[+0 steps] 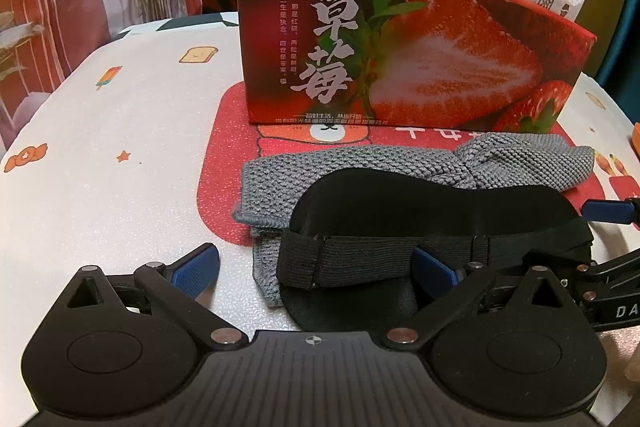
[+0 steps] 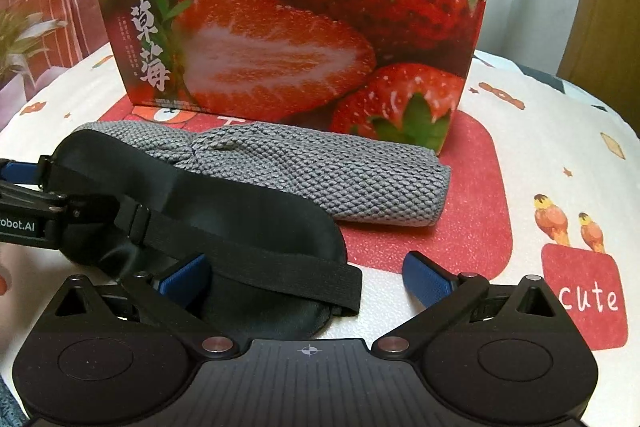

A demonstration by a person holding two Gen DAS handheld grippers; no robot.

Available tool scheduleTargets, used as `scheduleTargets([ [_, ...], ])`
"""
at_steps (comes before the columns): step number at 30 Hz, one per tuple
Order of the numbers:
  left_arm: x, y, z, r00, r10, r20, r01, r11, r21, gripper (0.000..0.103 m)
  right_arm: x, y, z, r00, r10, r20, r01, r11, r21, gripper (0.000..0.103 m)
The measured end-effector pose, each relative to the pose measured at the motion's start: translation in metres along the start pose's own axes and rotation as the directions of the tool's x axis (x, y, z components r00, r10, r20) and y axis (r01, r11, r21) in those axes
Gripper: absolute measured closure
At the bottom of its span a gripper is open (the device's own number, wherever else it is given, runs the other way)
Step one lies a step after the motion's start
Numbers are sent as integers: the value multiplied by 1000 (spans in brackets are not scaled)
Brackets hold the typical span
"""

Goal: Organize soft objects
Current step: 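Move both grippers down to the black eye mask on the grey cloth, then close both grippers on the strap of the black eye mask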

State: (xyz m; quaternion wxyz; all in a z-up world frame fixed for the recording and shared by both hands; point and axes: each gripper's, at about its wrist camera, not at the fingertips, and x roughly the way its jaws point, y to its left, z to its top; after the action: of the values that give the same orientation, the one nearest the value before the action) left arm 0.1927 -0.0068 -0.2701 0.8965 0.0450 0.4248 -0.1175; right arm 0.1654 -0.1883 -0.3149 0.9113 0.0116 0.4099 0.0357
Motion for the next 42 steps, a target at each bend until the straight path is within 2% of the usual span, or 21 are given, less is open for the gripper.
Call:
scheduleTargets([
  [4, -1, -1, -2, 1000, 2, 1, -2, 1000, 1, 0, -4, -4, -1, 1000, 11, -16, -11, 1000, 21, 0],
  [11, -1, 0, -3, 1000, -2, 8, 2, 1000, 4, 0, -16, -15, -6, 997, 72, -33, -68, 990, 125, 0],
  [17, -1, 1, -3, 1000, -6, 7, 5, 1000, 11, 0, -16, -13, -2, 981, 190, -24, -181, 961, 209, 0],
  [21, -2, -1, -4, 1000, -4, 10, 4, 1000, 16, 0, -15, -10, 0, 977, 213, -10, -205, 952, 229, 1],
  [23, -2, -1, -4, 1000, -4, 10, 4, 1000, 16, 0, -15, -11, 1, 974, 228, 6, -223, 943, 249, 5],
  [24, -2, -1, -5, 1000, -4, 10, 4, 1000, 16, 0, -15, -11, 1, 974, 226, 12, -222, 942, 252, 12],
  [25, -2, -1, -5, 1000, -4, 10, 4, 1000, 16, 0, -16, -10, 1, 977, 211, 16, -209, 947, 244, 24],
  [29, -2, -1, -5, 1000, -3, 11, 3, 1000, 16, 0, -20, -11, 2, 986, 161, 41, -166, 963, 212, 46],
  [31, -1, -1, -5, 1000, -4, 11, 4, 1000, 16, 0, -21, -14, 2, 987, 153, 54, -162, 964, 212, 64],
  [32, -1, -1, -5, 1000, -5, 11, 4, 1000, 16, 0, -22, -15, 2, 988, 145, 58, -154, 965, 211, 68],
  [34, -1, -1, -5, 1000, -5, 10, 5, 1000, 16, 0, -22, -17, 2, 989, 131, 66, -142, 969, 205, 87],
  [35, -2, -1, -5, 1000, -5, 10, 5, 1000, 15, 0, -22, -19, 2, 989, 128, 67, -140, 969, 204, 92],
  [40, -5, 1, -4, 999, -34, -4, 34, 999, 4, 2, -23, -22, -1, 988, 138, 71, -150, 967, 206, 93],
  [42, -9, 4, -4, 997, -74, -1, 74, 997, -29, 8, -22, -21, -2, 988, 140, 66, -151, 966, 208, 93],
])
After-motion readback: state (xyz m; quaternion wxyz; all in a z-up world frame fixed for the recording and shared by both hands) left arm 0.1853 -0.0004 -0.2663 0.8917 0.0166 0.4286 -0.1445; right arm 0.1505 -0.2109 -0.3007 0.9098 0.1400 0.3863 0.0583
